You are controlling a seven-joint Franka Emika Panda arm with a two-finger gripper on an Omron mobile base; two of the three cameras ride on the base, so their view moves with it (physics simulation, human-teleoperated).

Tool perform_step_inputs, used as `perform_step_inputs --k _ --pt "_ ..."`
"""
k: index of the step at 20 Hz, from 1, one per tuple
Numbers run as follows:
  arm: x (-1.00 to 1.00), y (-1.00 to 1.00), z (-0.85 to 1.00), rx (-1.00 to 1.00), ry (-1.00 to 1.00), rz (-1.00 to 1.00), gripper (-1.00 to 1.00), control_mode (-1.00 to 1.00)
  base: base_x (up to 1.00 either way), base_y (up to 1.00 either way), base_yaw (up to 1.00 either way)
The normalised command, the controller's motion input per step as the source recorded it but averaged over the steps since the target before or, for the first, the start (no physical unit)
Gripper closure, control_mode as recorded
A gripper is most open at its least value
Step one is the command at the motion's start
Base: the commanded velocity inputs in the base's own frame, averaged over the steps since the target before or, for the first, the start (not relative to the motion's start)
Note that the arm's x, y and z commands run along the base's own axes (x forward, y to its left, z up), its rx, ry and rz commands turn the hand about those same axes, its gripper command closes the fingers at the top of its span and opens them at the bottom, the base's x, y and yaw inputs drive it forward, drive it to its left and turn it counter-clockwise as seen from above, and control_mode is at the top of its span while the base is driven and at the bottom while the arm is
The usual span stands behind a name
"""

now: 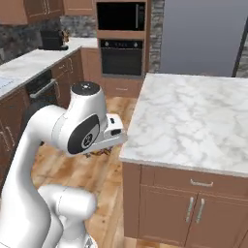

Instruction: Take the chicken drumstick from the fridge and place it on the digital scale on the counter by the fridge. Wait a few seconds for a reading, then move it to the plate on the dining counter.

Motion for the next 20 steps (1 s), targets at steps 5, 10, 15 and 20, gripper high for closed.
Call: perform_step_inputs --k 5,10,15,20 --pt "0.0 0.0 0.0 0.0 0.0 0.0 1.0 1.0 0.0 0.34 -0.75" --pt "0.0 0.0 0.0 0.0 0.0 0.0 1.0 1.0 0.09 0.86 -0.18" --pt "0.0 0.0 0.0 0.0 0.0 0.0 1.0 1.0 0.27 0.8 -0.15" --pt "0.0 0.0 0.0 0.0 0.0 0.0 1.0 1.0 0.25 0.3 -0.83"
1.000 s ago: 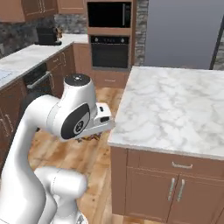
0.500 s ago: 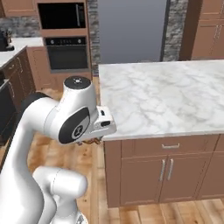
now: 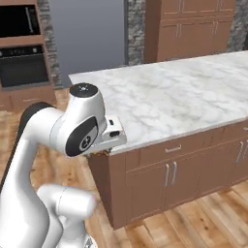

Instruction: Take the chicken drumstick from the fridge and place it on the digital scale on the counter by the fridge. Wait a few seconds for a reading, then move it to the plate on the dining counter.

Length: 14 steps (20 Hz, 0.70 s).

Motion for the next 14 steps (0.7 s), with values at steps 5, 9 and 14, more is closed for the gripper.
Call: perform_step_inputs --k 5,9,14 --pt "0.0 0.0 0.0 0.0 0.0 0.0 1.0 1.0 0.23 0.62 -0.75" --pt "0.0 0.0 0.0 0.0 0.0 0.0 1.0 1.0 0.42 0.87 -0.63" --pt "0.0 0.0 0.0 0.0 0.0 0.0 1.0 1.0 0.36 0.99 -0.57"
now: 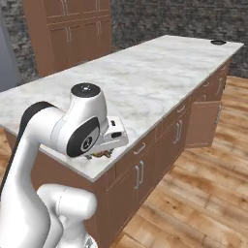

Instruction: Take the chicken drumstick from the fridge and place it on the digital scale on the counter by the fridge. Wait a few seconds for a reading, then move it to the plate on the dining counter.

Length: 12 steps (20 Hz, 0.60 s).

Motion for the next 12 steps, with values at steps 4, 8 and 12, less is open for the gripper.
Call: perform_step_inputs --k 4,8,12 --pt "0.0 0.0 0.0 0.0 0.0 0.0 1.0 1.0 0.02 1.0 -0.4" --pt "0.0 0.0 0.0 0.0 0.0 0.0 1.0 1.0 -0.08 1.0 -0.27" --pt "0.0 0.0 0.0 0.0 0.0 0.0 1.0 1.0 -0.5 1.0 0.0"
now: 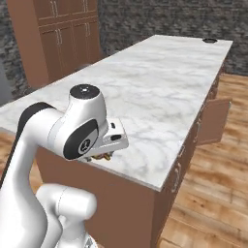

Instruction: Take the chicken drumstick from the fridge and place it on the digital scale on the counter by the fridge. Wait a few seconds for a reading, then move it to the plate on the dining counter.

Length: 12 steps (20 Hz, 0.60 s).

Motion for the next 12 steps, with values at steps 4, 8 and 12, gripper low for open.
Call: perform_step_inputs --k 4,8,12 --pt "0.0 0.0 0.0 0.0 0.0 0.0 1.0 1.0 -0.28 1.0 0.08" --pt "0.0 0.0 0.0 0.0 0.0 0.0 1.0 1.0 0.01 1.0 0.01" --pt "0.0 0.0 0.0 0.0 0.0 0.0 1.0 1.0 0.15 1.0 0.0"
